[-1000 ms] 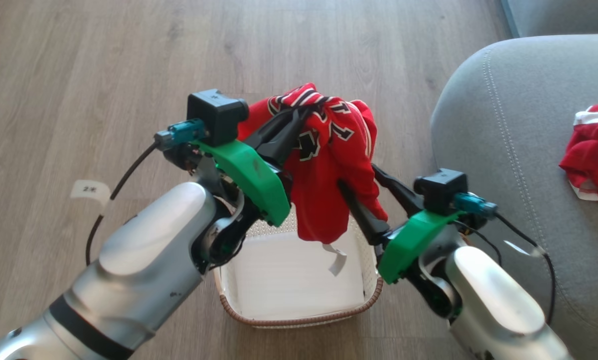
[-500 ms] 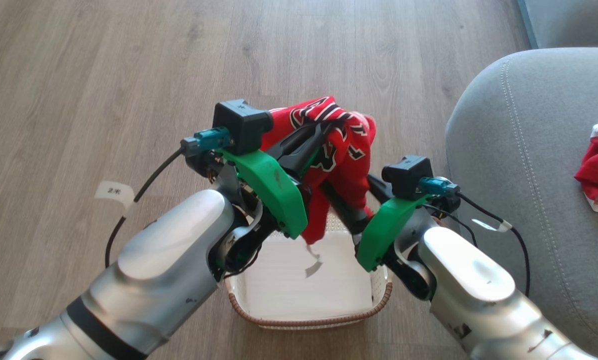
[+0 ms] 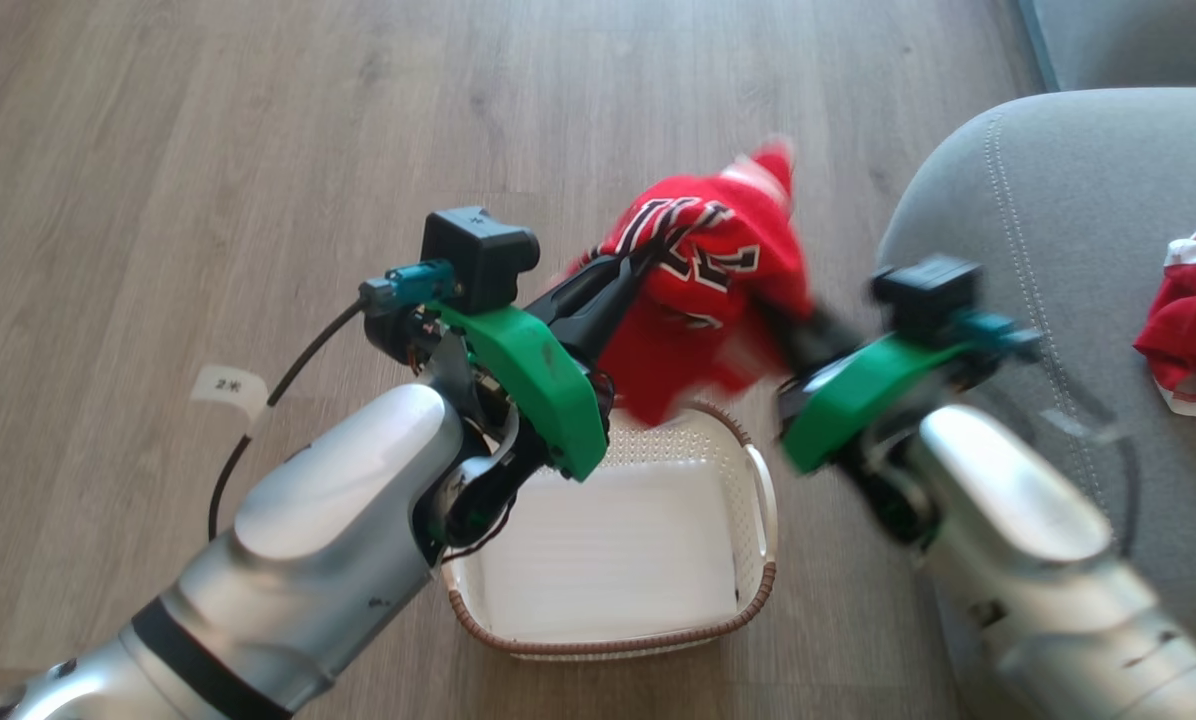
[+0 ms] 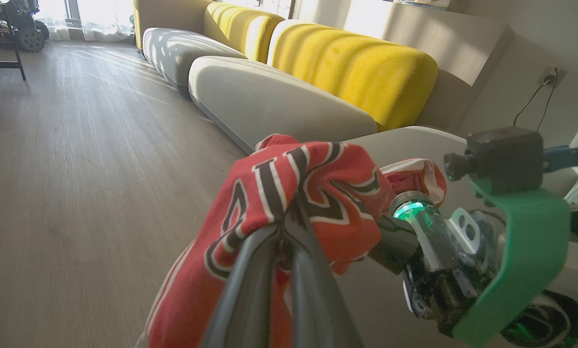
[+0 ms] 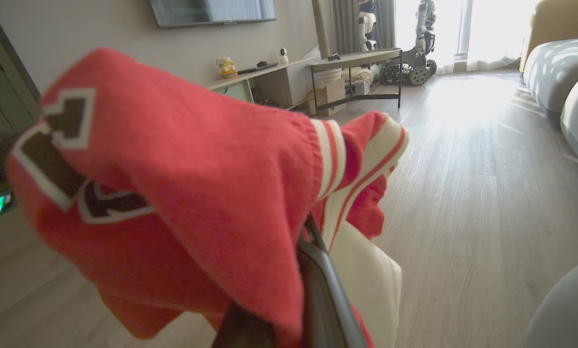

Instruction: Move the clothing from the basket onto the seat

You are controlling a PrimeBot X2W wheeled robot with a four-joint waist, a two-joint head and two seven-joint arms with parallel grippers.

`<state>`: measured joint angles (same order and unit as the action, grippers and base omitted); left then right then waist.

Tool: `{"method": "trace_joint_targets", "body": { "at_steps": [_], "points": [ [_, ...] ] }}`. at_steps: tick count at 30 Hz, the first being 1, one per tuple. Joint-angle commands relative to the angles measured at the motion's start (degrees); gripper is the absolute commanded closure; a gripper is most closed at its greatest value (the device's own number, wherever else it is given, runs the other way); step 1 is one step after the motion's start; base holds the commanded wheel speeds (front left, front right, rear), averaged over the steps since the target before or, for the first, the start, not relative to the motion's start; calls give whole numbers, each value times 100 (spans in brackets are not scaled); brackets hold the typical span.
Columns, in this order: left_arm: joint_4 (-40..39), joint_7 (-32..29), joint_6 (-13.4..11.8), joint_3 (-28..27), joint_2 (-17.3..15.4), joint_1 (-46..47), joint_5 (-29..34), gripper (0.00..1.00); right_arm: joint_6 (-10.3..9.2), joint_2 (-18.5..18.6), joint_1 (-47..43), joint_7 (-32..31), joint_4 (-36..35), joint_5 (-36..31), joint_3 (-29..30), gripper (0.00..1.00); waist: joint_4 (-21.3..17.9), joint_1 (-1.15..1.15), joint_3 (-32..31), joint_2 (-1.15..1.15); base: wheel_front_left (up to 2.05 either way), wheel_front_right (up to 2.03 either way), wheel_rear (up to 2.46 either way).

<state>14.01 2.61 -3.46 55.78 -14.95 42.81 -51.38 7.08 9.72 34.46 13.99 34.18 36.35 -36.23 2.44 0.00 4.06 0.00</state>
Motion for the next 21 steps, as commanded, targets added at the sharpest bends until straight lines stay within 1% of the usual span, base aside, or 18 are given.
{"method": "trace_joint_targets", "body": {
  "at_steps": [1, 2, 3, 4, 5, 9, 14, 19, 20, 21],
  "points": [
    [-109, 58, 37, -197, -138, 151, -20, 100, 41, 79, 132, 93, -361, -45, 221, 100, -30, 0, -5, 0, 0, 0, 0],
    [-106, 68, 33, -191, -140, 139, -16, 100, 41, 138, 88, 96, -499, -93, 360, 100, -44, 0, -9, 0, 0, 0, 0],
    [-108, 80, 32, -186, -137, 129, -15, 96, 41, 194, 26, 97, -622, -138, 491, 100, -58, 0, -13, 0, 0, 0, 0],
    [-119, 105, 34, -186, -132, 124, -12, 61, 41, 242, -46, 98, -741, -181, 621, 100, -72, 0, -18, 0, 0, 0, 0],
    [-130, 129, 32, -188, -126, 121, -6, 0, 41, 283, -128, 98, -853, -226, 744, 100, -87, 0, -24, 0, 0, 0, 0],
    [-202, 157, 33, -161, -128, 102, 11, 0, 41, 383, -456, 99, -1199, -305, 1194, 100, -181, 0, -47, 0, 0, 0, 0],
    [-344, 150, 23, -87, -182, 30, 49, 0, 41, 483, -755, 100, -1429, -393, 1659, 100, -379, 0, -74, 0, 0, 0, 0],
    [-469, 122, -34, -19, -284, -29, 122, 0, 41, 533, -988, 100, -1731, -501, 1978, 100, -680, 0, -29, 0, 0, 0, 0],
    [-491, 114, -47, 11, -338, -35, 168, 0, 41, 543, -1087, 87, -1894, -543, 2076, 100, -827, 0, 17, 0, 0, 0, 0],
    [-491, 114, -47, 11, -338, -35, 168, 0, 41, 543, -1087, 87, -1894, -543, 2076, 100, -827, 0, 17, 0, 0, 0, 0]
  ]
}}
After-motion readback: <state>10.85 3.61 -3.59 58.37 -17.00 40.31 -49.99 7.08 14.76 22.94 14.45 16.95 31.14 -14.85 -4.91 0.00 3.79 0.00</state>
